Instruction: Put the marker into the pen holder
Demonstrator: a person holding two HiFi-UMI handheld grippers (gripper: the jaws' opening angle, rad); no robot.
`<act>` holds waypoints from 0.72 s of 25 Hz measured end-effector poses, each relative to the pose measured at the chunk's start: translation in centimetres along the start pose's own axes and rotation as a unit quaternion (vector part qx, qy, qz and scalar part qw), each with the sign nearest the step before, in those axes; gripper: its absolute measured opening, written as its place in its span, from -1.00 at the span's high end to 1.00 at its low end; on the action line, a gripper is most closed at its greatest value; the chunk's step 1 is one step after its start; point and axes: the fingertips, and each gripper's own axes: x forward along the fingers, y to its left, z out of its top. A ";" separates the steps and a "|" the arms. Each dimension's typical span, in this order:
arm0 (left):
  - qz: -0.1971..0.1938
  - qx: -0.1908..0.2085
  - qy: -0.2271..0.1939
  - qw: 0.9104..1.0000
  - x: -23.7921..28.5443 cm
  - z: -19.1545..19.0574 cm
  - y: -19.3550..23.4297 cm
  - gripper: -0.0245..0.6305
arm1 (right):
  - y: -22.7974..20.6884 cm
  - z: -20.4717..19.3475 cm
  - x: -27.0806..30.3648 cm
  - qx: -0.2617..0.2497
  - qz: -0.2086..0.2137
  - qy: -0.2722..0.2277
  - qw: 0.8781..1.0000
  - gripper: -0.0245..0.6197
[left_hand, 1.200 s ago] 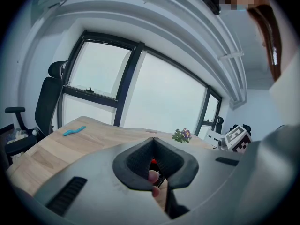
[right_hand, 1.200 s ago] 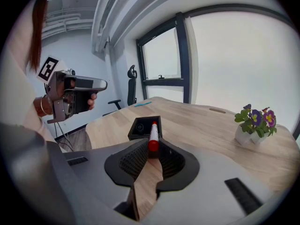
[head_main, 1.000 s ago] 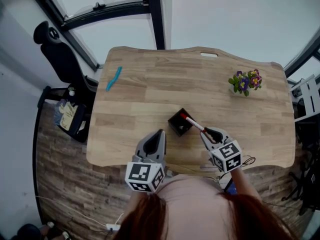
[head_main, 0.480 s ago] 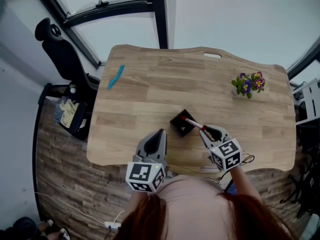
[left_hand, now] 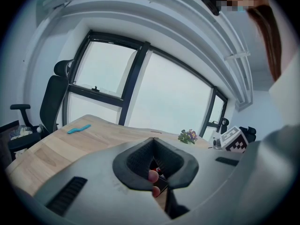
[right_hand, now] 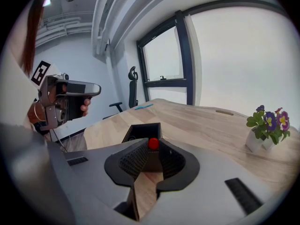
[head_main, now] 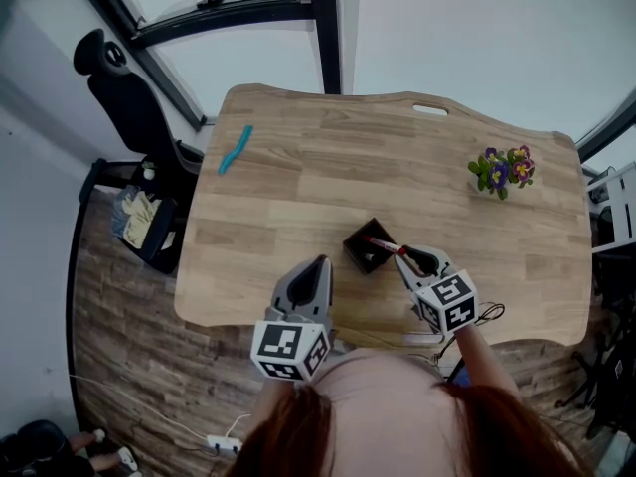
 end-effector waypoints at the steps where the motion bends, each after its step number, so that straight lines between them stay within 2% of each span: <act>1: 0.000 0.000 0.001 1.000 0.0 0.0 0.1 0.92 | 0.0 0.0 0.2 0.000 0.001 0.001 1.000 0.74; 18: -0.003 0.007 -0.007 1.000 0.3 0.6 0.1 0.92 | 0.1 -0.4 1.9 0.012 -0.002 0.008 1.000 0.74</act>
